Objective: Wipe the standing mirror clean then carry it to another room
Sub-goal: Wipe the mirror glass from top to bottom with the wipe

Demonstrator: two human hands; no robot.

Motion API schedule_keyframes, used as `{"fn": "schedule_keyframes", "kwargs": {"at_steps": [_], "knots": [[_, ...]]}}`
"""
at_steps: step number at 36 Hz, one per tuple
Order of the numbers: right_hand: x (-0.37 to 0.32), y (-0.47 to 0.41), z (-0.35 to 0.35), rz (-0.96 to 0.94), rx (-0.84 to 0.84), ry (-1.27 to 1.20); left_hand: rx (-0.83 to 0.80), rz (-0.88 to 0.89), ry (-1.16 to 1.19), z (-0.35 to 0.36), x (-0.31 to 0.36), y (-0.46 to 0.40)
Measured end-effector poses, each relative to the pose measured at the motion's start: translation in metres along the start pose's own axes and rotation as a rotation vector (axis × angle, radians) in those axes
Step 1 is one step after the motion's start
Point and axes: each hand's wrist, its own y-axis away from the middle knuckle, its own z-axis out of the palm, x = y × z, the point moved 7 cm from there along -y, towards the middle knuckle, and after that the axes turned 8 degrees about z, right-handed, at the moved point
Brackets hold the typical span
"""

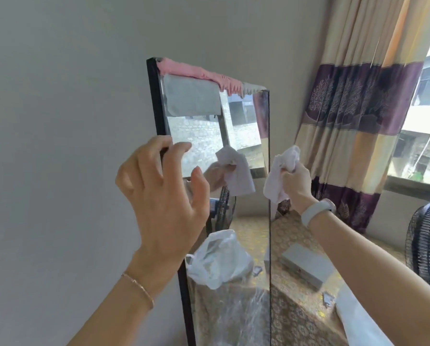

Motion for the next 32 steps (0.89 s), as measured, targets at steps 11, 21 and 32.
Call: {"fn": "schedule_keyframes", "kwargs": {"at_steps": [11,21,32], "knots": [[0.019,-0.044,0.043,0.01,0.061,0.276,-0.199,-0.482,0.591,0.035,-0.031,0.005],[-0.048,0.118,0.071,-0.919,-0.103,0.019,-0.091,-0.509,0.673,0.034,-0.032,0.011],[-0.006,-0.02,0.049,-0.127,0.117,-0.038,-0.008,-0.55,0.627,0.032,-0.035,0.011]]}}
